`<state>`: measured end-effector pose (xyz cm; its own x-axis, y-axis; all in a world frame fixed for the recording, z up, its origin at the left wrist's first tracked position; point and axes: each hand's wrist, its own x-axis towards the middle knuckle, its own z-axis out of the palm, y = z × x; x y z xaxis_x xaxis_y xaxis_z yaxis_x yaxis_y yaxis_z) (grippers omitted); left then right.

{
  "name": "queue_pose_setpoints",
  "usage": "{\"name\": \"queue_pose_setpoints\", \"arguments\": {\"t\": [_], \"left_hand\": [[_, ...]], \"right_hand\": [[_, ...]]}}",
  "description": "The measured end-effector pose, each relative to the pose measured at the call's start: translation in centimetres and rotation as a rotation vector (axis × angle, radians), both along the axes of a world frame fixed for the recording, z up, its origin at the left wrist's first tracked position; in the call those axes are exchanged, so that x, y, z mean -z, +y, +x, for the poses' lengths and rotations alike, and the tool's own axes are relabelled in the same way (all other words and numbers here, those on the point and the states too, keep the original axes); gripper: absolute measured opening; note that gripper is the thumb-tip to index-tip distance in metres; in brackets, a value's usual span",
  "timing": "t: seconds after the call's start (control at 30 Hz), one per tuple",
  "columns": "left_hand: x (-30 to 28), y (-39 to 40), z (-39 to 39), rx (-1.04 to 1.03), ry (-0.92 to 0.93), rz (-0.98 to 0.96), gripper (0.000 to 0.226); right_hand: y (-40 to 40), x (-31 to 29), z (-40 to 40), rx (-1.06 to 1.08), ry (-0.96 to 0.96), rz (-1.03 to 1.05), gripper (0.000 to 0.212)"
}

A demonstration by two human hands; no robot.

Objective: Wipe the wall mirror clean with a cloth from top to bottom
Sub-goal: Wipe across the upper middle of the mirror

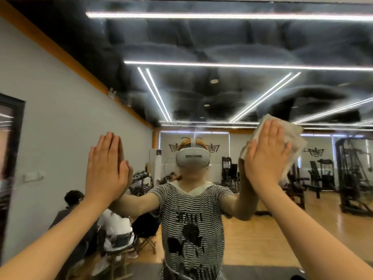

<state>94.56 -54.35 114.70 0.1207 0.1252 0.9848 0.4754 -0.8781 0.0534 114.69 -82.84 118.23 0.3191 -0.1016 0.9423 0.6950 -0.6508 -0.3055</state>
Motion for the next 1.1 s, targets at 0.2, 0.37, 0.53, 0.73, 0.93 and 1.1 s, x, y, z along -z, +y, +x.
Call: {"name": "queue_pose_setpoints", "arguments": {"t": [0.2, 0.37, 0.53, 0.73, 0.93, 1.1], "left_hand": [[0.2, 0.1, 0.1, -0.013, -0.005, -0.003, 0.068], [0.1, -0.1, -0.3, -0.013, 0.027, -0.020, 0.070], [0.0, -0.2, -0.4, 0.002, 0.033, -0.023, 0.070], [0.0, -0.5, -0.5, 0.008, 0.023, -0.029, 0.070], [0.0, -0.5, -0.4, 0.008, 0.014, -0.021, 0.068], [0.0, -0.2, -0.2, 0.014, -0.006, 0.010, 0.067]], "right_hand": [[6.5, 0.1, -4.4, -0.019, -0.089, -0.154, 0.062], [10.9, 0.2, -7.5, 0.012, -0.267, -0.375, 0.060], [6.6, 0.0, -3.7, 0.004, -0.343, -0.453, 0.057], [-1.4, 0.3, 0.9, 0.025, -0.194, -0.302, 0.058], [0.1, 0.6, -0.3, -0.004, -0.079, -0.145, 0.064], [3.0, 0.4, -2.1, 0.002, -0.052, -0.079, 0.067]]}}
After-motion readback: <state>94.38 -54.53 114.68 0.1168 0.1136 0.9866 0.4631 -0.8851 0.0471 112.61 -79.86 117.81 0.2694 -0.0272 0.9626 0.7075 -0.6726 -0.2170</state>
